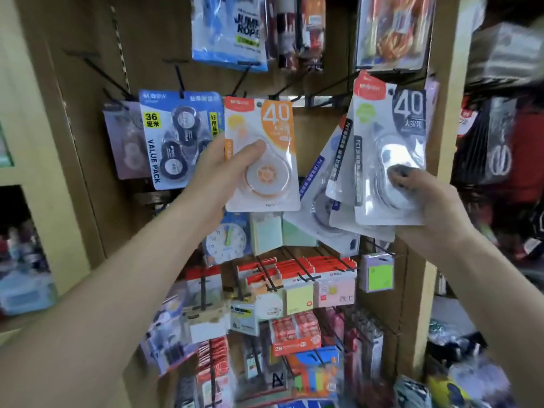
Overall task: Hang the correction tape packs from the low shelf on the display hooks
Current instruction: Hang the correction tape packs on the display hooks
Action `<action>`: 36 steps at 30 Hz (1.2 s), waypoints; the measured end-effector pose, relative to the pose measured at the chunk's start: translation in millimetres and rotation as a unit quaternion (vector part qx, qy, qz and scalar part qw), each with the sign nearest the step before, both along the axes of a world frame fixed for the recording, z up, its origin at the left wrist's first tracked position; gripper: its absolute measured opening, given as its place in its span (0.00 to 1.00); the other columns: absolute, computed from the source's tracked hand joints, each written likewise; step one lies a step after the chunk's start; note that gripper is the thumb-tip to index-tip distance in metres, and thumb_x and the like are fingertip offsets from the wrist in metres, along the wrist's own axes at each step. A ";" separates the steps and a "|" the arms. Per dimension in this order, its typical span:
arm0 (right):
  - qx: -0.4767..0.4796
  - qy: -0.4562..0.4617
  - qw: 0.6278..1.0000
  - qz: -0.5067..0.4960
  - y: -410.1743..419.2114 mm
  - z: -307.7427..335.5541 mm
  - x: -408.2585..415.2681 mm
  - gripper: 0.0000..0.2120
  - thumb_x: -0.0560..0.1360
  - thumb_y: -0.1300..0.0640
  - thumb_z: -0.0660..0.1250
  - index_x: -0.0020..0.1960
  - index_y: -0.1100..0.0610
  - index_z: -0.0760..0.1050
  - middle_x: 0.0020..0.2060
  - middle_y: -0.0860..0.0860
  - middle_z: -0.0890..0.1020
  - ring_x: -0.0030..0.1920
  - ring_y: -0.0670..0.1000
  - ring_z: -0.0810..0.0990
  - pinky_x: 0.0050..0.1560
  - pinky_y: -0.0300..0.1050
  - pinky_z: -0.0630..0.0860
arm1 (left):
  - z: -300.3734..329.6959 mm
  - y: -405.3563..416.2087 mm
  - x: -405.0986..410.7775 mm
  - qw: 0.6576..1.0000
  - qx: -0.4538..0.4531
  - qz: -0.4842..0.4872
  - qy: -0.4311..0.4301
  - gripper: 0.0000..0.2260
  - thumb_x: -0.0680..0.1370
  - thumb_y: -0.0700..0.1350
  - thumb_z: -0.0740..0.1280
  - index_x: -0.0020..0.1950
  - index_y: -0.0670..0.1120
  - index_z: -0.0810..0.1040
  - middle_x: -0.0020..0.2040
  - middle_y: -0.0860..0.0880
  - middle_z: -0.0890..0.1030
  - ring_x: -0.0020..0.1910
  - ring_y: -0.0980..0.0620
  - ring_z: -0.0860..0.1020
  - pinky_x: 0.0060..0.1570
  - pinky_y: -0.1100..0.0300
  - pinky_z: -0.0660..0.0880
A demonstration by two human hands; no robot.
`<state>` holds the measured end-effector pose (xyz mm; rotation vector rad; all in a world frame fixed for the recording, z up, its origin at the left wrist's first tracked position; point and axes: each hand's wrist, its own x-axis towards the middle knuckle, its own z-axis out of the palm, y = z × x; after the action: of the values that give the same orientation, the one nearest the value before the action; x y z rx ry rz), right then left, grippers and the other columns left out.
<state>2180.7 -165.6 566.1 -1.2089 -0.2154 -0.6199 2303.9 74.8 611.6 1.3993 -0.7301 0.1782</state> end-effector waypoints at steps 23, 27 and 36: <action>0.008 0.007 0.995 0.104 -29.8 52.9 84.3 0.07 0.64 0.54 0.71 0.35 0.53 0.88 0.43 0.53 0.88 0.44 0.53 0.88 0.56 0.57 0.82 | 43.3 -97.9 65.9 0.997 0.015 -0.036 0.063 0.09 0.82 0.38 0.64 0.61 0.40 0.78 0.47 0.44 0.85 0.41 0.49 0.84 0.44 0.57 0.80; -0.006 0.008 0.996 0.086 -41.8 51.9 96.6 0.12 0.76 0.57 0.69 0.37 0.53 0.88 0.42 0.52 0.88 0.44 0.54 0.87 0.47 0.51 0.84 | 45.5 -106.5 71.3 0.995 0.062 0.034 0.072 0.12 0.80 0.43 0.66 0.62 0.45 0.71 0.52 0.44 0.82 0.51 0.44 0.82 0.54 0.48 0.79; -0.027 0.025 0.996 0.082 -56.1 48.9 109.7 0.07 0.75 0.55 0.69 0.43 0.52 0.87 0.46 0.51 0.87 0.46 0.54 0.87 0.42 0.47 0.83 | 40.3 -117.4 80.0 0.991 0.114 0.057 0.031 0.19 0.74 0.52 0.69 0.62 0.52 0.69 0.58 0.46 0.82 0.57 0.44 0.83 0.59 0.39 0.81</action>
<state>2290.4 -221.7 614.9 -1.2444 -0.2872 -0.4431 2383.9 -42.7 651.9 1.6595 -0.6353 0.1426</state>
